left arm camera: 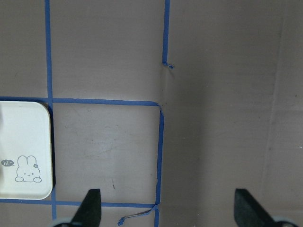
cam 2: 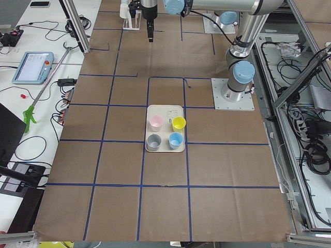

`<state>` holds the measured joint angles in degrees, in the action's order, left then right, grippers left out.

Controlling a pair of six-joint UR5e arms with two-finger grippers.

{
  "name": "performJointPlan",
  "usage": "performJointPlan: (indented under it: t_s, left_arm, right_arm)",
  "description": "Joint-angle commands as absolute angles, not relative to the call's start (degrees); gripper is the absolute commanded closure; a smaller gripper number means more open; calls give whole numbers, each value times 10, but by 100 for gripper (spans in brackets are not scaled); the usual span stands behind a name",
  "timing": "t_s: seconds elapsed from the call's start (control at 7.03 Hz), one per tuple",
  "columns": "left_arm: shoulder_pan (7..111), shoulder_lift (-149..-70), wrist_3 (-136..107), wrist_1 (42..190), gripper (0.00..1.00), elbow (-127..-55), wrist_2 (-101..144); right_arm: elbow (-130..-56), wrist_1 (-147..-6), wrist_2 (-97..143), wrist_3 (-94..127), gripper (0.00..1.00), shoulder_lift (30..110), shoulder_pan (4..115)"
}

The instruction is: Transfer IKEA cup to right arm and place on rack

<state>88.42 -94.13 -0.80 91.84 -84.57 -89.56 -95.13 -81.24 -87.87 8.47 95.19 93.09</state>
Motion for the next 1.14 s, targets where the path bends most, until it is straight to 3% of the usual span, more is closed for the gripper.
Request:
performJointPlan:
  t_s: [0.0,1.0]
  left_arm:
    - [884,-941,-7,918,0,-846,-896]
    - [884,-941,-7,918,0,-846,-896]
  right_arm:
    - [-969,-838,-880,85,0,945,932]
    - [-964,-838,-881,83,0,945,931]
